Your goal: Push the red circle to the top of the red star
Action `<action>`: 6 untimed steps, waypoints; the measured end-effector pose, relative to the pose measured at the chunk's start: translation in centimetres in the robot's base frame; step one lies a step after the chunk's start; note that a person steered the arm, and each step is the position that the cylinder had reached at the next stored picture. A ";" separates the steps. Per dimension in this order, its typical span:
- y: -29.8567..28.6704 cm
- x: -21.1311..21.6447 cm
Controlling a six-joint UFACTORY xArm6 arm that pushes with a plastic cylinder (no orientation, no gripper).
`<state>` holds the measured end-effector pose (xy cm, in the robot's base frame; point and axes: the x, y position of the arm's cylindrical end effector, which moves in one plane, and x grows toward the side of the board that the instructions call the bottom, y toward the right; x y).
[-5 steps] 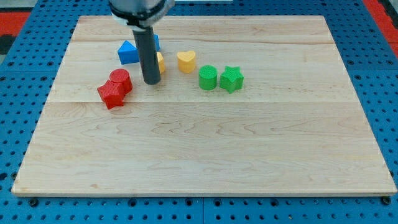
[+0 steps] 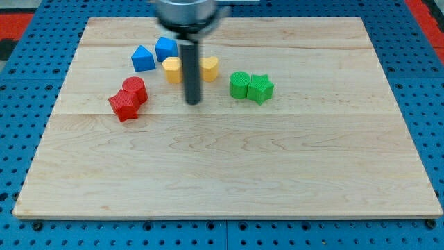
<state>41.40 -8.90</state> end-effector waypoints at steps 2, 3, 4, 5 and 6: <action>-7.3 -3.0; -6.0 -2.3; -6.6 -2.6; -6.4 -3.5; -6.5 -3.5</action>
